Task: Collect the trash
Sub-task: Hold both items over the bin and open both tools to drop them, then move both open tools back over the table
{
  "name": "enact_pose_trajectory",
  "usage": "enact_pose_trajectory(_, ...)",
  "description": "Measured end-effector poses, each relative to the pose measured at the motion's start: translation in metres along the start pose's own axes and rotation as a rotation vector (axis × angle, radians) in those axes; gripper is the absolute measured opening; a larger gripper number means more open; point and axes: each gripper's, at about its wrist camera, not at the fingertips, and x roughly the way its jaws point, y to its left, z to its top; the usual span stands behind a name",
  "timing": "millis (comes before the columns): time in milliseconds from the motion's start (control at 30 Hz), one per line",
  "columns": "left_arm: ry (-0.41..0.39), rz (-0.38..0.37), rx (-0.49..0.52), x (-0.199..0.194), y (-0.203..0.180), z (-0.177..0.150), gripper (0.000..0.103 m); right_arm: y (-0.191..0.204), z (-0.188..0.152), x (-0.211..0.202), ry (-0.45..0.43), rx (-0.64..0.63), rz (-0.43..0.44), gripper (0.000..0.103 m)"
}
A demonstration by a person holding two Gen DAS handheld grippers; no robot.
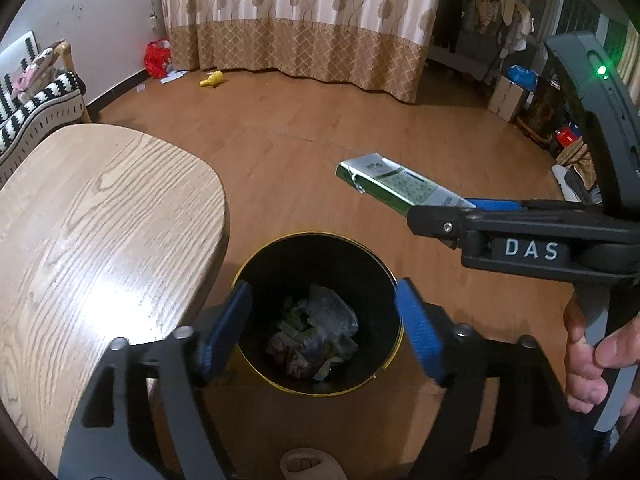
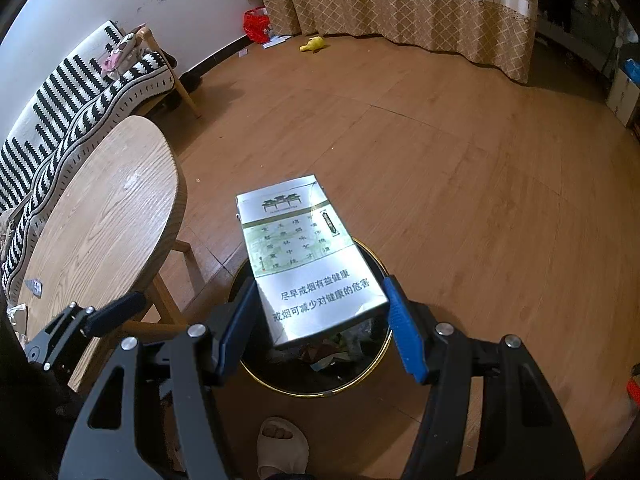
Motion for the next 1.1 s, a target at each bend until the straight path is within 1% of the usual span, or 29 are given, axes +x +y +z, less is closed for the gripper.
enact_pose_trajectory(333,-0.001,0.008,-0.001,-0.007,0.007,-0.002,0.078,0.002,-0.001,0.001,0.004,-0.003,0.002,0.062)
enact_pose_trajectory(500,-0.005,0.01,-0.008,-0.011,0.01,-0.002,0.079,0.001,0.002,0.003,0.016,0.0,0.023,0.063)
enact_pose_trajectory(600,-0.006,0.012,-0.011,-0.012,0.012,-0.003,0.079,0.001,0.004,0.004,0.015,0.009,0.044,0.081)
enact_pose_trajectory(700,-0.006,0.017,-0.011,-0.014,0.016,-0.004,0.079,0.002,0.005,0.0,-0.007,0.007,0.047,0.082)
enact_pose_trajectory(800,-0.009,0.024,-0.016,-0.019,0.021,-0.005,0.08,0.005,0.004,0.0,-0.007,0.004,0.052,0.082)
enact_pose_trajectory(900,-0.024,0.038,-0.025,-0.027,0.029,-0.006,0.083,0.013,0.006,-0.005,-0.027,-0.006,0.047,0.082)
enact_pose_trajectory(1000,-0.043,0.049,-0.047,-0.042,0.043,-0.009,0.086,0.023,0.008,-0.015,-0.066,-0.018,0.055,0.086)
enact_pose_trajectory(1100,-0.081,0.073,-0.079,-0.068,0.063,-0.014,0.092,0.043,0.01,-0.024,-0.102,-0.043,0.068,0.088)
